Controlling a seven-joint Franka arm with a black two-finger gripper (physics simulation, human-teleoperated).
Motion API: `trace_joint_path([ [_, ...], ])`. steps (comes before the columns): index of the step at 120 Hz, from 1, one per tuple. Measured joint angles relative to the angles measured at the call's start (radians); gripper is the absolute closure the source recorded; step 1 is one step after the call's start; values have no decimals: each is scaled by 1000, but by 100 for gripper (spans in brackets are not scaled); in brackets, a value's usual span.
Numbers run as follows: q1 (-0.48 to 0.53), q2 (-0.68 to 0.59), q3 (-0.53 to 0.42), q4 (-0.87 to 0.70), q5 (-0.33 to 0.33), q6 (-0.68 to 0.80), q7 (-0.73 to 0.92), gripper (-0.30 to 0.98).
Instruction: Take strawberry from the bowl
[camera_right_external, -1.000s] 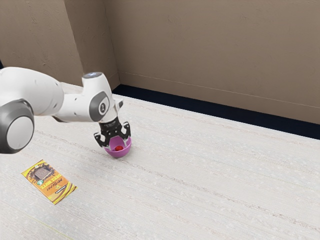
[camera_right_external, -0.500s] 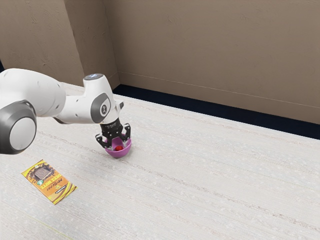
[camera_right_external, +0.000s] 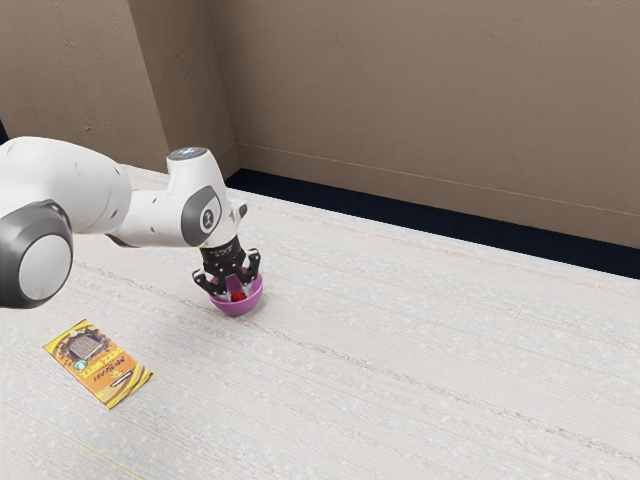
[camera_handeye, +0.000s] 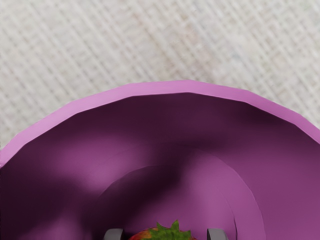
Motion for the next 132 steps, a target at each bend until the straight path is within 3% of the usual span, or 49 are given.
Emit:
trace_joint_path([
  [25, -3, -39, 0, -4, 10, -4, -16, 65],
  [49, -30, -175, 2, -32, 37, -44, -35, 68],
  [69, -197, -209, 1, -24, 49, -75, -59, 70],
  [88, -289, -98, -11, 38, 43, -74, -84, 70],
  [119, -300, -104, -19, 65, 28, -76, -86, 24],
  [132, -121, -279, -31, 128, 61, -234, -13, 15],
])
